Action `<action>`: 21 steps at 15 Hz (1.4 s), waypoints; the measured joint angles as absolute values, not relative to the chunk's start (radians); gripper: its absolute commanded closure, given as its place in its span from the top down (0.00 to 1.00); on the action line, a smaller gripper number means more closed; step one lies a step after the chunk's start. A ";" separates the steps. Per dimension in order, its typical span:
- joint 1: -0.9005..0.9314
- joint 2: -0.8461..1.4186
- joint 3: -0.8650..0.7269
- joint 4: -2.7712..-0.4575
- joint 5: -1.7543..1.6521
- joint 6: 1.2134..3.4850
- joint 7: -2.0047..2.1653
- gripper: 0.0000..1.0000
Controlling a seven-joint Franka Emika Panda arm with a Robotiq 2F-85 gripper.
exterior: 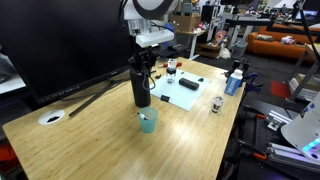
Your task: Move the black flask backwards
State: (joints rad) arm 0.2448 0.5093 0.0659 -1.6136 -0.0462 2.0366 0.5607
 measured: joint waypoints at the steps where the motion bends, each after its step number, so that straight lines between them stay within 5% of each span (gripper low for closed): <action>1: 0.245 0.511 0.064 -1.611 -0.046 2.037 0.561 0.57; 8: 0.254 0.496 0.064 -1.607 -0.046 2.085 0.546 0.99; 21: 0.278 0.091 0.106 -1.934 -0.008 2.190 0.591 1.00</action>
State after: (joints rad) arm 0.2782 0.0912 0.1058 -1.9336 -0.0080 2.1896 0.5905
